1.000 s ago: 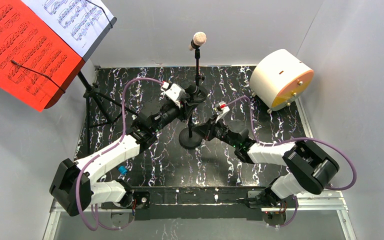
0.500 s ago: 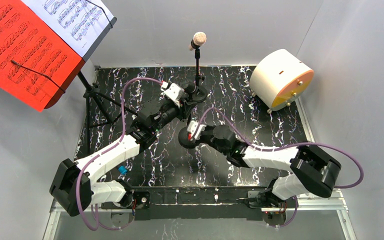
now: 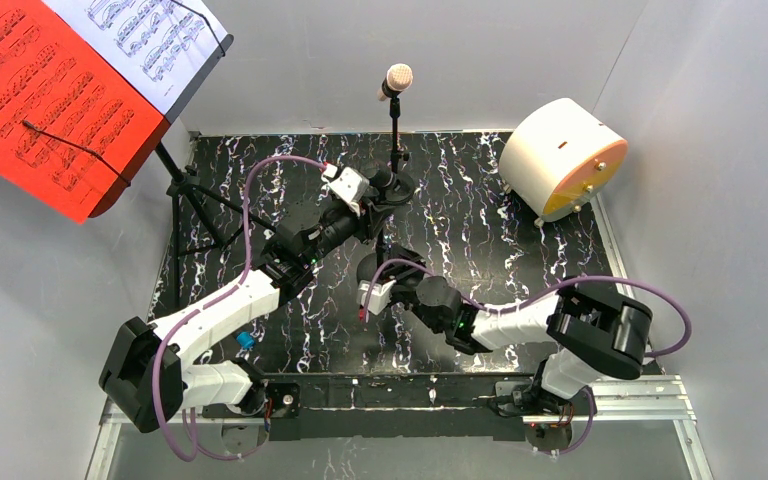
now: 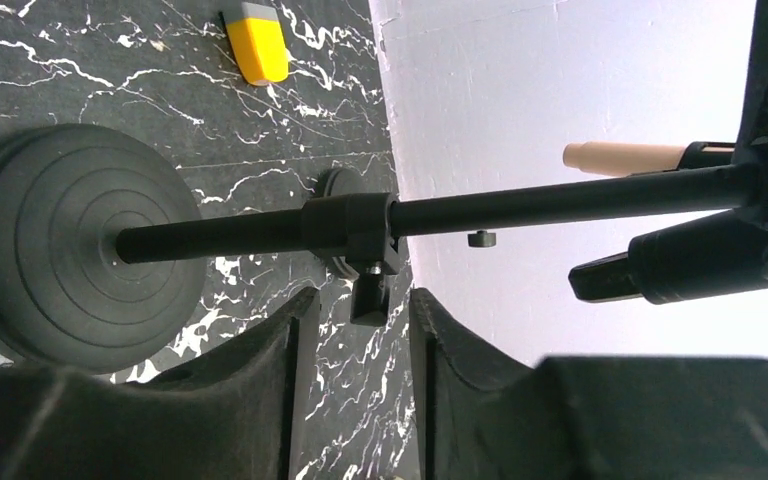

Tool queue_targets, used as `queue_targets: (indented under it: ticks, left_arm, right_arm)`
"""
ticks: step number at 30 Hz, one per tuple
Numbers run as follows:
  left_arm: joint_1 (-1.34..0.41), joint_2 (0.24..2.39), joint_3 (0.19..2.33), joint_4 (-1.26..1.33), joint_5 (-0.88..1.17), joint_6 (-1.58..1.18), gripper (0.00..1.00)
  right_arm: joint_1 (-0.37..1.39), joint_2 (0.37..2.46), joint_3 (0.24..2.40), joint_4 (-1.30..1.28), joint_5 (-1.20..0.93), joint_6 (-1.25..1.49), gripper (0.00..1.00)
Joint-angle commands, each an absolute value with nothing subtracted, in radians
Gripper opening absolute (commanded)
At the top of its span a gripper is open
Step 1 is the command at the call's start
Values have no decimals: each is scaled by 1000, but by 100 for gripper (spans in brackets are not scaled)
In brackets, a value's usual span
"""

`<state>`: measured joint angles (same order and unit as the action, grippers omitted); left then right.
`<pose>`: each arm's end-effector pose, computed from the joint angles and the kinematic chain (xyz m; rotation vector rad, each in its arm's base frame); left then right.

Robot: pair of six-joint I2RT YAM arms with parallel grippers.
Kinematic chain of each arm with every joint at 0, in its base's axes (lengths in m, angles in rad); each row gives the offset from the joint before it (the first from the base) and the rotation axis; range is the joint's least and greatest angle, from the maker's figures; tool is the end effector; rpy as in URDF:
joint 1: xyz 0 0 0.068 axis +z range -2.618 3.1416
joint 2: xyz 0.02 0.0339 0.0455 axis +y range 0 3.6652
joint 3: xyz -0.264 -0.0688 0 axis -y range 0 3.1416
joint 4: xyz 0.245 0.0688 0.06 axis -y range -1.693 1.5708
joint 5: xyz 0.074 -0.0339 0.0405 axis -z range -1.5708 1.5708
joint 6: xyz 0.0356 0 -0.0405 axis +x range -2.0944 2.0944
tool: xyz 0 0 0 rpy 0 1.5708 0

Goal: Pack up the instrument practice props
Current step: Close the microphone stand at the center of the board.

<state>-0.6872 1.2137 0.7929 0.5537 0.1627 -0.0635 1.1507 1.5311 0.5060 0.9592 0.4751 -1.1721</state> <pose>0.2159 -0.1846 0.3300 0.5832 1.3614 -0.7296 0.1345 0.2612 0.1921 -1.3267 0.9720 -0.4044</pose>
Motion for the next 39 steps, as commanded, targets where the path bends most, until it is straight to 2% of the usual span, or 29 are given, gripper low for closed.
queue_targets:
  ticks: [1,7,14,26,33,39]
  left_arm:
    - [-698,1195,775,597,209,-82,0]
    - [-698,1199,741,653,231,-63,0]
    - [-698,1197,676,734,227,-22,0]
    - [-719,1259,615,826,179,-16,0]
    - [-738,1270,557,853,56,-41,0]
    - [-777,1248,498,881,-145,-61,0]
  right_arm:
    - [1157,1439,508,955,489,-977,50]
    - [1156,1232,514,838,429,-597,61]
    - [1155,1038,473,832,443,-307,66]
    - [1155,969,499,687,552,-156,67]
    - [1155,919,499,602,568,-47,68]
    - [1155,902,511,538,547,-12,70]
